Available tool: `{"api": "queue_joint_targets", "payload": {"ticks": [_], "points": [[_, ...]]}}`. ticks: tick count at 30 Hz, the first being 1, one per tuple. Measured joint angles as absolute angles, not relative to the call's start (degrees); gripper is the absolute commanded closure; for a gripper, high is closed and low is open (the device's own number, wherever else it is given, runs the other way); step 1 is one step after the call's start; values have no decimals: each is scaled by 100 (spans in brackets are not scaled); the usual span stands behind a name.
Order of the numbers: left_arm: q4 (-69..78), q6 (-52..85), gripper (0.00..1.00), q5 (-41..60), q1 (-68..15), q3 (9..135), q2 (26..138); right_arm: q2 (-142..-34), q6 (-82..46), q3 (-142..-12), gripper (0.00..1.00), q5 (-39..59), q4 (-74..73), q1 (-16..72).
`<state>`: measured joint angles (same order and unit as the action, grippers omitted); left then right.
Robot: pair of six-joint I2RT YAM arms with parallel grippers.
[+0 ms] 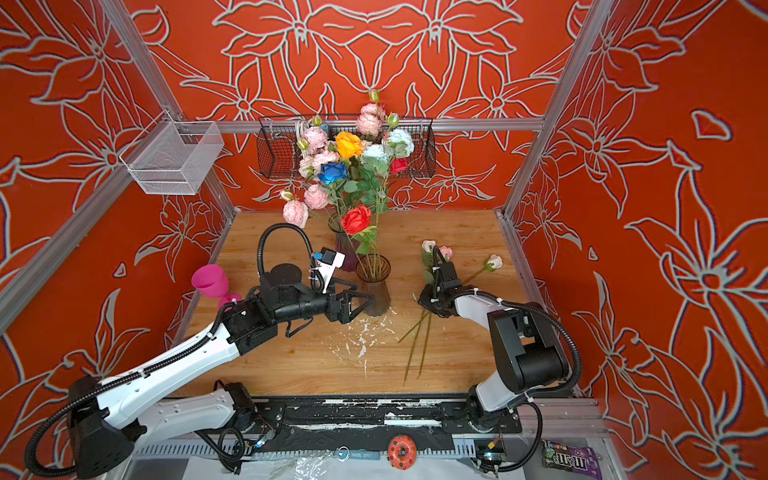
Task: Arrange the flowers into the vase
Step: 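Close the right gripper on the pink rose stem below its leaves, then lift the pink rose high with the right gripper while left gripper releases vase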
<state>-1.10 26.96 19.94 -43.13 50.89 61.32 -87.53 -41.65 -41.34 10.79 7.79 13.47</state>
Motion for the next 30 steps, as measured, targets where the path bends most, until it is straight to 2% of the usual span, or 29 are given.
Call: {"api": "queue_joint_targets", "payload": {"ticks": [20, 30], "points": [[-231, 2296, 0, 1105, -4311, 5057, 5251, -5870, -3605, -4431, 100, 1028, 954, 1350], [-193, 2231, 2, -211, -4274, 4582, 4491, -5175, -3183, -4431, 100, 878, 198, 1404]]}}
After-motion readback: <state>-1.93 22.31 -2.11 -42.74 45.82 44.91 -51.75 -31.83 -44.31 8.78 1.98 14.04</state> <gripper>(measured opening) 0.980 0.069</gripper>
